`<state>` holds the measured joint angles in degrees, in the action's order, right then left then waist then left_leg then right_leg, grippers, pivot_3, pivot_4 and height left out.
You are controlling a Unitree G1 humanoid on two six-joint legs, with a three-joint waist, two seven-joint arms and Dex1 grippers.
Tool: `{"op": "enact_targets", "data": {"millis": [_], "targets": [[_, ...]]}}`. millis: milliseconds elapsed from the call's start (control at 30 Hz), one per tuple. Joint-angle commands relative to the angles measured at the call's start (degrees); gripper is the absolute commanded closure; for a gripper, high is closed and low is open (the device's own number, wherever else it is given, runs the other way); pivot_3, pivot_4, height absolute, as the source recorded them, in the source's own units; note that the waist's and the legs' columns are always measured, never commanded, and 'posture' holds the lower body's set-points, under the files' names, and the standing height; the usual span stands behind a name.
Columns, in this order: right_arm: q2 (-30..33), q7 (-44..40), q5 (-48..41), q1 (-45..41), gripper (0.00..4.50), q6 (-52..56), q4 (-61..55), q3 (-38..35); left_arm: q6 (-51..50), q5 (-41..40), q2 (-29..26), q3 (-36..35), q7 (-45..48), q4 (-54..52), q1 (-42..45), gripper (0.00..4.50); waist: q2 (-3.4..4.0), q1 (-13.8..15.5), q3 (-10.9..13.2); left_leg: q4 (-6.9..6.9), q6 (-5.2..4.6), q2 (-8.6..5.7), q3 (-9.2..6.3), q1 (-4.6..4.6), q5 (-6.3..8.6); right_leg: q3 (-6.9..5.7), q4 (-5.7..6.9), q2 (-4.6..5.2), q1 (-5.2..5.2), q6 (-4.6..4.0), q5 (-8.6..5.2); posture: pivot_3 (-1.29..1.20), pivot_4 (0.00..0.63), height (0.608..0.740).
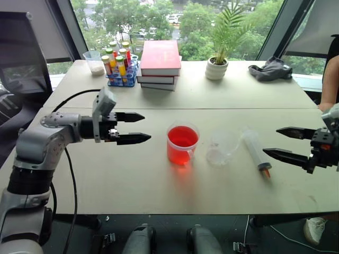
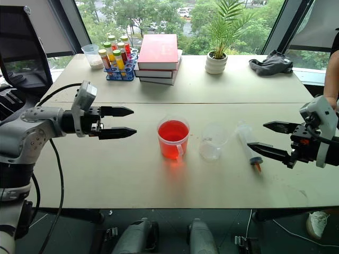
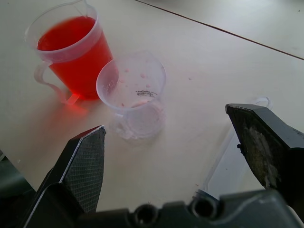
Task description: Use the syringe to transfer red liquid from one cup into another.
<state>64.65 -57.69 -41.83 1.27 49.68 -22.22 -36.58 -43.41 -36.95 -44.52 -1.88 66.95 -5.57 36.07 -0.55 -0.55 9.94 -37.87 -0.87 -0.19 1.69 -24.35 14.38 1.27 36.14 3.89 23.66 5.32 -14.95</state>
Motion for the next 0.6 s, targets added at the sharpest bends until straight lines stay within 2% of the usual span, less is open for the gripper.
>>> {"op": "enact_targets", "data": {"millis": [33,600], "targets": [[0.2,0.1,0.1,-0.3,0.06,-0.4,-0.5,-2.2,0.9,0.1,-0.9,-0.5,0.8,-0.3,1.2,0.0,0.0,0.0,0.0,0.0,0.0,0.0,0.0,0.0,0.0,0.0,0.0,0.0,0.0,0.0,0.0,0.0,0.15,0.74],[-0.7,3.8,0.6,-1.8,0.06,0.5,-0.4,-1.2,1.7,0.6,-0.1,0.5,2.2,1.6,3.5,0.0,0.0,0.1,0.0,-0.01,-0.01,-0.03,0.01,0.0,-0.01,-0.02,0.01,0.0,-0.02,0.01,0.01,0.0,0.15,0.74]]}}
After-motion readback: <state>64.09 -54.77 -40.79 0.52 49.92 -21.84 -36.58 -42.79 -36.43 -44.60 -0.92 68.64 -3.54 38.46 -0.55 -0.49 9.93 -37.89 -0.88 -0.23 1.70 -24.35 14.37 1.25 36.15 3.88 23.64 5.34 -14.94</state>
